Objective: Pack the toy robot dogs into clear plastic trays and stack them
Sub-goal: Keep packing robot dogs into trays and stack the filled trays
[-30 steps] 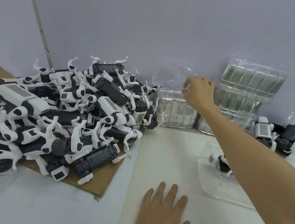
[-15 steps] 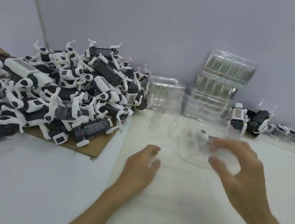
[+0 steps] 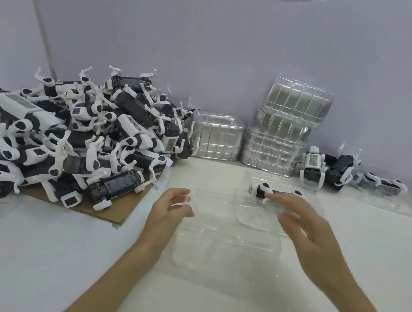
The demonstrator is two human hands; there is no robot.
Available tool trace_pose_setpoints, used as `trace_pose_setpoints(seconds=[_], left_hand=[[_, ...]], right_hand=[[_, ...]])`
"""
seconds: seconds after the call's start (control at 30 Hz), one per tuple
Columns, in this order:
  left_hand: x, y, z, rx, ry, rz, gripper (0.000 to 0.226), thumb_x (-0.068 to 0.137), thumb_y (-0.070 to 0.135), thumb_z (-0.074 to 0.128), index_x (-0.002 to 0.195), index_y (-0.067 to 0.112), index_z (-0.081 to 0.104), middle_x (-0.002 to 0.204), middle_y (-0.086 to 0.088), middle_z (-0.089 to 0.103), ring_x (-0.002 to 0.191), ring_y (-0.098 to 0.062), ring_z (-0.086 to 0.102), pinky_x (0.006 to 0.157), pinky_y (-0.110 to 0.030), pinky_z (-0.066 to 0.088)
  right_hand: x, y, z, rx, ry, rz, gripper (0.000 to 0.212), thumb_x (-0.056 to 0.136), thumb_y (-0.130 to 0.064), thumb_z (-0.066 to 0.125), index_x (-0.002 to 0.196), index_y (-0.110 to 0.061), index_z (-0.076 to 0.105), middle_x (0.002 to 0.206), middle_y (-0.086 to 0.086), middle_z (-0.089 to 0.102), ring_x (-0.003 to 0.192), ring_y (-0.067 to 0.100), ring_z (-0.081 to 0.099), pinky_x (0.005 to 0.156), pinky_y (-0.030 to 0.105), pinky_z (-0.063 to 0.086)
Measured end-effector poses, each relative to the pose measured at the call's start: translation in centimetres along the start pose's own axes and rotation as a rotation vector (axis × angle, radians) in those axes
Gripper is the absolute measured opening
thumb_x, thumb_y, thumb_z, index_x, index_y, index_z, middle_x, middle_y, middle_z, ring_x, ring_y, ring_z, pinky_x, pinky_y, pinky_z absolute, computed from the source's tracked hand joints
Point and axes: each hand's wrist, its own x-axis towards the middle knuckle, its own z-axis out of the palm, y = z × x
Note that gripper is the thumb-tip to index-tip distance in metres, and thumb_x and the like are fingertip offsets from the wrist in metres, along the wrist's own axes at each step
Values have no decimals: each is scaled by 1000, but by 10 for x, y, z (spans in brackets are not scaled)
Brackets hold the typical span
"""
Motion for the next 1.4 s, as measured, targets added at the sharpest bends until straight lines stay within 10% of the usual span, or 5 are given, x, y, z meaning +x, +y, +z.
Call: trace_pose_setpoints(seconds=[0.23,0.6,1.07,1.23,1.4], left_hand=[[5,-4,-6,-22,131,34,40,64,33,63,104,34,70,97,20,69,99,-8,65,78,-24,40],[15,-10,-5,21,455,153,35,90,23,70,123,28,58,114,5,52,72,8,50,64,-8,39],[3,-13,6,292,239,298,31,84,38,74,111,37,58,112,24,50,104,5,52,80,-18,40],[2,-13,9,246,183,265,30,94,33,62,124,33,56,124,24,49,112,11,50,93,-24,43],[5,-15,5,319,244,239,33,100,29,54,132,29,52,132,15,44,115,2,43,96,-23,33]], right_hand=[[50,62,-18,-775,-326,248,61,99,-34,57,150,-50,27,162,-14,24,145,11,29,111,36,23],[19,87,-56,-577,179,-26,47,78,11,76,108,-25,77,85,-29,63,70,18,67,75,43,54],[76,74,-5,-425,15,21,41,86,-7,68,123,-24,66,129,-3,60,122,19,54,111,47,33],[67,25,60,-530,-527,-163,51,93,-43,62,141,-45,46,145,-19,48,130,3,45,106,21,32],[108,24,79,-614,-315,-169,41,102,-21,53,141,-35,51,129,-10,65,118,15,60,99,36,46]])
